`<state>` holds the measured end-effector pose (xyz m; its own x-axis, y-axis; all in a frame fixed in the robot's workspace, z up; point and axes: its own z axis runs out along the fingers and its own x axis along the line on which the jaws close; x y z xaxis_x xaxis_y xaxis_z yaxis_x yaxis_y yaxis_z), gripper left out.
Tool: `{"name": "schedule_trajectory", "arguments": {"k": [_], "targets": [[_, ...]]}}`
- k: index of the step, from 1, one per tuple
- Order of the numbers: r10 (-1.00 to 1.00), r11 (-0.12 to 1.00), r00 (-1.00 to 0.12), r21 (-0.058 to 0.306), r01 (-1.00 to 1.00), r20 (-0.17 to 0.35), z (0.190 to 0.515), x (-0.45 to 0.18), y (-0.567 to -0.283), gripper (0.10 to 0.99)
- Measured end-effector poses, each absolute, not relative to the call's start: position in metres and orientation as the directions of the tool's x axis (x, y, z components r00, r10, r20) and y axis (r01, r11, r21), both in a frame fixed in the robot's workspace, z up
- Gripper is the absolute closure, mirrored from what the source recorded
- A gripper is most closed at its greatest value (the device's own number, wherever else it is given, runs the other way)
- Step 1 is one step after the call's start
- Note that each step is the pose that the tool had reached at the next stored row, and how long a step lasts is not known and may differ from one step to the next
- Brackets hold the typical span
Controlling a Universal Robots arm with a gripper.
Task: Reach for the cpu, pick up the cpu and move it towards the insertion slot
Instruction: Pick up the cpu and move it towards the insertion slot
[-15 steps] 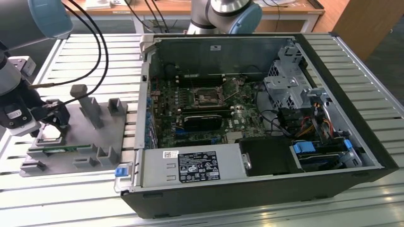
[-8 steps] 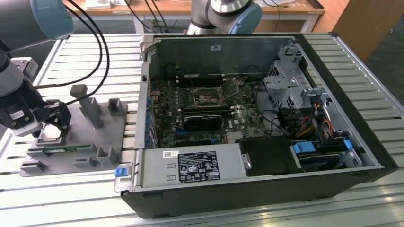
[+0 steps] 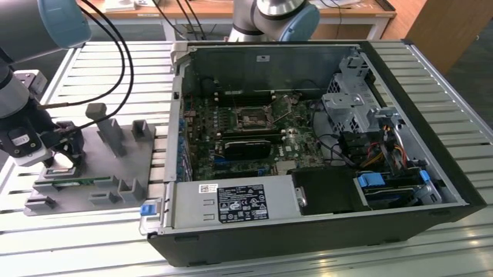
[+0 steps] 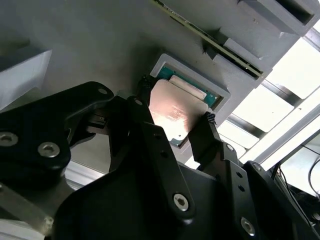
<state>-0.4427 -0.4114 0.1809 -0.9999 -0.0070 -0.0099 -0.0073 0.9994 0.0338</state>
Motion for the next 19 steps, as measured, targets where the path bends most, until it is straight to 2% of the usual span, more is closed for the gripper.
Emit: {"name": "schedule_trajectory", "arguments": {"k": [3, 19], "targets": [[-0.007, 0.999, -1.0, 0.034, -0.007, -0.01, 0.181, -0.443, -0.411, 0.541], [-0.007, 0.999, -1.0, 0.034, -0.007, -0.01, 0.193, -0.442, -0.411, 0.541]]}}
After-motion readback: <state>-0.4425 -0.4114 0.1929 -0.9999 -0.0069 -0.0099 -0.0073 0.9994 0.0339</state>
